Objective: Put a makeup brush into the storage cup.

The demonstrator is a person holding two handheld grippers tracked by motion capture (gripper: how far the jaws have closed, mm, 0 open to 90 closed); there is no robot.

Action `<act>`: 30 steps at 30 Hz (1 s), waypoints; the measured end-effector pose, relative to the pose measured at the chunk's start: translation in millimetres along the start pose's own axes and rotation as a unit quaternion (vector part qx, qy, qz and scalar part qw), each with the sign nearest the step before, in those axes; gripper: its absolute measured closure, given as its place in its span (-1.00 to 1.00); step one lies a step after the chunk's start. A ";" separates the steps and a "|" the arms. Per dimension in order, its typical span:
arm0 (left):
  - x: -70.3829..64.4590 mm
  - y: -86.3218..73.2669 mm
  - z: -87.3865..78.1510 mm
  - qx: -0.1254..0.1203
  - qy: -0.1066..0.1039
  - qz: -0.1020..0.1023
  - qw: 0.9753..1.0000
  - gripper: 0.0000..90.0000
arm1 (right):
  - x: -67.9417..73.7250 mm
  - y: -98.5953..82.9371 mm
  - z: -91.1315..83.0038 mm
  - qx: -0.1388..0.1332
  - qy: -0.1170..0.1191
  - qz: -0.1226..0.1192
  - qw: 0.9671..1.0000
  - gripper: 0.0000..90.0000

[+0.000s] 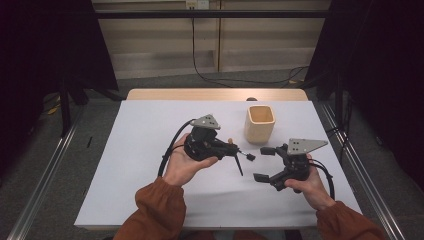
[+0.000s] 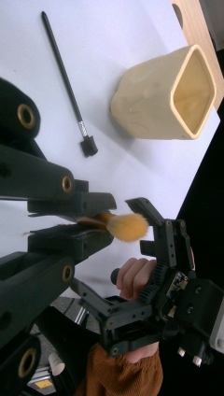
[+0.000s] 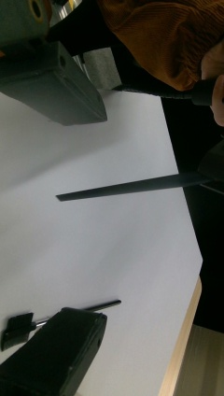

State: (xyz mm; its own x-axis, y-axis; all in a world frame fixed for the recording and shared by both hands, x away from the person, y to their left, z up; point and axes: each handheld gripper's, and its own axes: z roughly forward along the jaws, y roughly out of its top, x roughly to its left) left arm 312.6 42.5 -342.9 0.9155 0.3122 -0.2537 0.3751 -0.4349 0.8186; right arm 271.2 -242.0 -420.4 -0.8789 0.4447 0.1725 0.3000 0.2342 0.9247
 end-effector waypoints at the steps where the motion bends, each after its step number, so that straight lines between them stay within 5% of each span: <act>1: -0.1 1.9 2.1 0.000 -0.002 0.000 1.000 0.87 | 0.9 1.6 2.5 0.000 0.000 -0.001 1.000 -0.92; 16: -8.2 12.8 16.7 0.005 -0.006 0.011 1.000 0.87 | 5.3 20.8 18.5 0.002 0.026 -0.018 1.000 -0.71; 30: -4.5 4.6 13.0 0.004 -0.006 0.006 1.000 0.87 | 6.4 24.1 23.1 -0.011 0.050 -0.023 0.998 0.21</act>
State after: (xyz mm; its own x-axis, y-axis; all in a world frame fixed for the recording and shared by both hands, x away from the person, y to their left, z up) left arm 312.1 28.2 -344.6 0.9220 0.2956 -0.2500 0.3647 -0.4460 0.8174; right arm 281.4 -213.6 -404.8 -0.9243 0.3459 0.1615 0.2513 0.2328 0.9395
